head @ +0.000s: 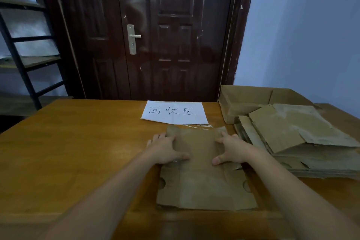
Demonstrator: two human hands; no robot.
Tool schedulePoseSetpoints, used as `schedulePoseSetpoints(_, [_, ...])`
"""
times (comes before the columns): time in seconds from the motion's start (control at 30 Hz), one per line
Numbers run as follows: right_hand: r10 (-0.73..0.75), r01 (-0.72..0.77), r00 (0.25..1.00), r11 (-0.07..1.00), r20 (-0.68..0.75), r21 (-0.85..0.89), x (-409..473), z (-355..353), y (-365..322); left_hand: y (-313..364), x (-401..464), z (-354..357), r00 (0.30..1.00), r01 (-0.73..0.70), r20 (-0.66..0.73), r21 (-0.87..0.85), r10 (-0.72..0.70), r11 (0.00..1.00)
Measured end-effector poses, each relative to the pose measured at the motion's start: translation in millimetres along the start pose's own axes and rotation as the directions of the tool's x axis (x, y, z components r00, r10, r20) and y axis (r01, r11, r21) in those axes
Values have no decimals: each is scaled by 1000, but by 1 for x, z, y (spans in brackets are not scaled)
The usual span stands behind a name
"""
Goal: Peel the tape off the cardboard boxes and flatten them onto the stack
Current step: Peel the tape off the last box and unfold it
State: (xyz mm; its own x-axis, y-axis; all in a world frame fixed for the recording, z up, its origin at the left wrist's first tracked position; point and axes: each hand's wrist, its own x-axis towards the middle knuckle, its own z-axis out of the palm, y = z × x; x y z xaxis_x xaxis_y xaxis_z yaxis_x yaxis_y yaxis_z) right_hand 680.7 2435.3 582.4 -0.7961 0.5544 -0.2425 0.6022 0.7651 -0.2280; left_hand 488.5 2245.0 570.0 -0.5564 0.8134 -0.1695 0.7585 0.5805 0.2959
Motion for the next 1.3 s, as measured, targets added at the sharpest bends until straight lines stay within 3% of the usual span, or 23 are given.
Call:
schedulePoseSetpoints(0.07, [20, -20, 1000, 999, 23, -37, -3, 1, -1, 2, -3, -3, 1000, 7, 2, 142, -8, 990])
schedulePoseSetpoints(0.2, [103, -98, 995, 976, 14, -195, -12, 7, -14, 17, -19, 0, 989, -64, -102, 354, 107, 933])
schedulePoseSetpoints(0.3, [106, -117, 993, 961, -56, -250, -20, 17, -33, 17, -36, 13, 999, -31, 18, 307, 27, 951])
schedulePoseSetpoints(0.37, [64, -98, 991, 950, -119, -298, -22, 18, -42, 4, -44, 16, 1000, -24, 13, 257, 21, 966])
schedulePoseSetpoints(0.5, [16, -76, 969, 969, -247, -234, -11, 13, -47, -34, -53, 5, 983, -170, 93, 132, 159, 977])
schedulePoseSetpoints(0.6, [36, -56, 984, 993, -177, -107, -2, 17, -51, -60, -57, -7, 960, -242, 165, 88, 226, 966])
schedulePoseSetpoints(0.7, [62, -69, 984, 997, -168, -34, 0, 24, -57, -77, -56, -14, 966, -232, 123, 46, 225, 972])
schedulePoseSetpoints(0.83, [118, -123, 973, 992, -201, -14, -5, 29, -64, -96, -62, -11, 997, -57, -60, -47, 54, 997])
schedulePoseSetpoints(0.93, [185, -176, 967, 982, -175, 65, -9, 32, -71, -101, -65, -5, 970, 133, -206, -12, -133, 991])
schedulePoseSetpoints(1.0, [202, -182, 964, 976, -172, 123, -10, 34, -73, -100, -65, -3, 947, 220, -231, -34, -221, 975])
schedulePoseSetpoints(1.17, [185, -76, 948, 921, -258, 382, -13, 33, -77, -97, -57, 0, 928, 281, -246, -29, -280, 959])
schedulePoseSetpoints(1.3, [132, -45, 962, 941, -240, 336, -12, 36, -81, -97, -51, -2, 919, 237, -295, -115, -261, 965])
